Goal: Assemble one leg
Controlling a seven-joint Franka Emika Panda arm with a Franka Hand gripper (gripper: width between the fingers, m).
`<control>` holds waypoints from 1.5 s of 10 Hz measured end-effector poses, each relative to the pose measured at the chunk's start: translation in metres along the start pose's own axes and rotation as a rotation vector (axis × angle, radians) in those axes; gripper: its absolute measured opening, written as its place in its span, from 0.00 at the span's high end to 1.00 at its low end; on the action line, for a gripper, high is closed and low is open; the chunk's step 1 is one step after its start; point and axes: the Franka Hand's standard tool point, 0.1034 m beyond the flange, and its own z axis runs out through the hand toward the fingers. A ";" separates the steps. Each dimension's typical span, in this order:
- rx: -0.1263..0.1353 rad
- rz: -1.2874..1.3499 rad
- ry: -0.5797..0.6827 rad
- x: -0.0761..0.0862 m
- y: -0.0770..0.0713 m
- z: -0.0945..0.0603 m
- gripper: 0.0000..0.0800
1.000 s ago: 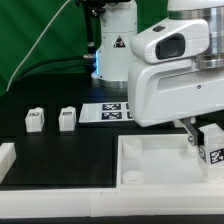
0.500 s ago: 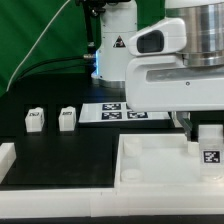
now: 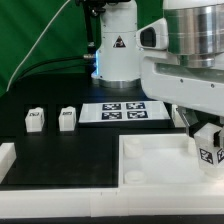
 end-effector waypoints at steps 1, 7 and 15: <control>-0.003 0.122 0.002 -0.001 0.001 0.000 0.63; -0.031 0.522 0.021 -0.006 0.004 -0.001 0.63; -0.045 0.105 0.008 -0.010 0.005 0.000 0.19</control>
Offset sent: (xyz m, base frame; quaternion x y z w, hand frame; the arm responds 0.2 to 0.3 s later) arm -0.0054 0.0115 -0.0009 -0.0100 0.0173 0.3316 0.9432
